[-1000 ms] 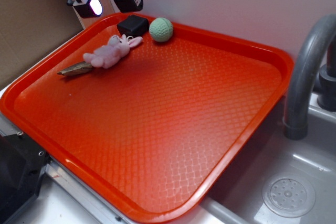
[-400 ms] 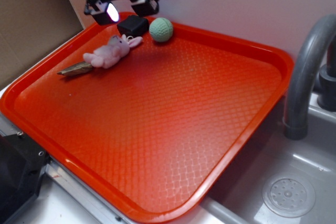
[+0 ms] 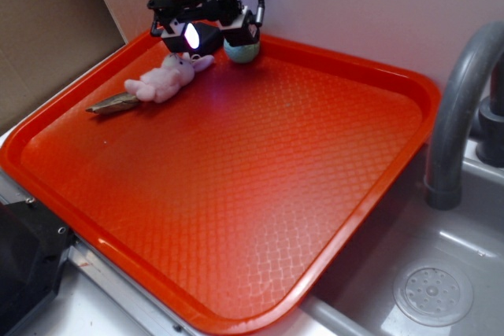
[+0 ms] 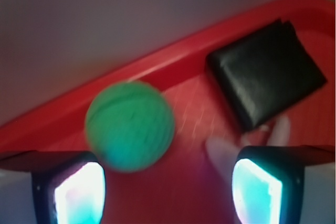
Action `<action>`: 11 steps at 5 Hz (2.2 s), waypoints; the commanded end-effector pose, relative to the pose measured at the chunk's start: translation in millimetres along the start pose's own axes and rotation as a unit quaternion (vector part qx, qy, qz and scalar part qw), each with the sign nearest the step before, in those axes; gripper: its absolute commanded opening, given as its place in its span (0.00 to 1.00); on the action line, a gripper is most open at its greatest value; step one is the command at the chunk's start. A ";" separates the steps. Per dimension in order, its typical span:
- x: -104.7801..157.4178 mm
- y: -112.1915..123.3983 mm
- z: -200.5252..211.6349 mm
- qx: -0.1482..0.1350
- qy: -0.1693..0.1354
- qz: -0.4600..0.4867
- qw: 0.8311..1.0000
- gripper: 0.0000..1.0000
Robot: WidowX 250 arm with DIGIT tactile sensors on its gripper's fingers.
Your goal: Grab the green ball.
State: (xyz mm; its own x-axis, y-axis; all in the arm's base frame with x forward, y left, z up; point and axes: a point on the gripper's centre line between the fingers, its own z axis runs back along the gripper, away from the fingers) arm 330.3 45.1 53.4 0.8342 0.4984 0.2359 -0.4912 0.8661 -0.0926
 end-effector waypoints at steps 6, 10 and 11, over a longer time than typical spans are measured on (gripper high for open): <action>7.9 -36.1 21.2 -0.064 -0.025 -0.065 0.996 1.00; 30.3 -31.4 -10.9 -0.032 -0.042 -0.058 0.997 0.00; 29.2 -30.9 -8.7 -0.031 -0.047 -0.060 0.997 0.00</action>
State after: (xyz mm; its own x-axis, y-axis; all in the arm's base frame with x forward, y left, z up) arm 358.8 26.3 31.8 0.8915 0.3683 0.2639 -0.3590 0.9295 -0.0844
